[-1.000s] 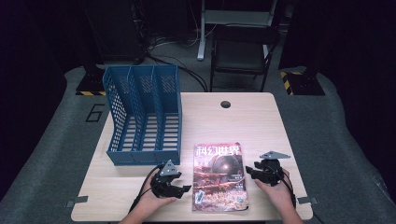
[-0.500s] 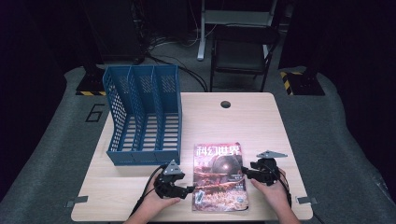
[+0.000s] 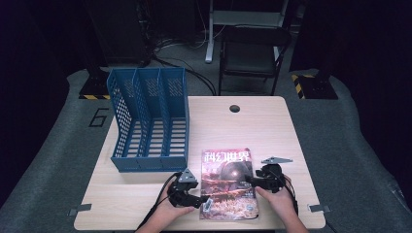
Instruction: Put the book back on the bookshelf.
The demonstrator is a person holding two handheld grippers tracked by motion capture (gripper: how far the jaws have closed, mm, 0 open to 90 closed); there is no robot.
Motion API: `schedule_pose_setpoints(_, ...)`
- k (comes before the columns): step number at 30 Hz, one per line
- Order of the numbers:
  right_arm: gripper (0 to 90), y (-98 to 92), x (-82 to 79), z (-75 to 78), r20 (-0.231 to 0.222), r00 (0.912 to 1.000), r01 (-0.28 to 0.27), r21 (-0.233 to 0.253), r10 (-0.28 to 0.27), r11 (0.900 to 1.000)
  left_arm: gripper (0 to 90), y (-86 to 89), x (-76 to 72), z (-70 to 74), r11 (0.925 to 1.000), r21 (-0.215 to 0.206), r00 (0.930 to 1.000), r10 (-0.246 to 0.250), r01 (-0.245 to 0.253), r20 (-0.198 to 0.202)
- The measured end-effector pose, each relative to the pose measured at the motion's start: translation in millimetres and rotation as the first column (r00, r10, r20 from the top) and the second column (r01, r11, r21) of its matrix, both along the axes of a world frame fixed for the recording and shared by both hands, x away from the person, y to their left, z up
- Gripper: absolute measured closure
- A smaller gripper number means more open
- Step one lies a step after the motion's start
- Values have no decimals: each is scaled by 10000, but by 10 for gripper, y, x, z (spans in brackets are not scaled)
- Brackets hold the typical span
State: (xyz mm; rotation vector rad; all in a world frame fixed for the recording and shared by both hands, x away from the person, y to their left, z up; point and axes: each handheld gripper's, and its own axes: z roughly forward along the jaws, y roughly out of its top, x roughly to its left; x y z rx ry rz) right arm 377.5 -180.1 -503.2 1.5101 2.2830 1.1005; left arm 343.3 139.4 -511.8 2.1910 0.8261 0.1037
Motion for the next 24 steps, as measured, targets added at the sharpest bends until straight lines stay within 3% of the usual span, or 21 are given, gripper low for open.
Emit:
schedule_pose_setpoints(6,397,37,8,-28,-98,9999,-33,-104,32,9999,296,-48,-7,-46,9994,266,9998,-206,208,-65)
schedule_pose_setpoints(13,383,48,24,-57,-228,9997,-109,-191,105,9998,284,-101,-35,-67,9994,258,9995,-217,211,250)
schedule_pose_setpoints(15,382,62,18,-63,-536,9986,48,45,-45,10000,284,-111,-45,-69,9990,360,9990,-277,264,348)
schedule_pose_setpoints(16,382,47,36,-76,-331,9994,-105,-60,103,9999,283,-119,-52,-72,9988,404,9986,-292,274,449)
schedule_pose_setpoints(21,379,61,34,-79,-374,9993,-13,-40,11,10000,254,-169,-106,-89,9976,609,9961,-381,333,791)
schedule_pose_setpoints(24,379,67,32,-79,-396,9992,32,-39,-33,10000,247,-168,-108,-93,9978,533,9962,-428,388,753)
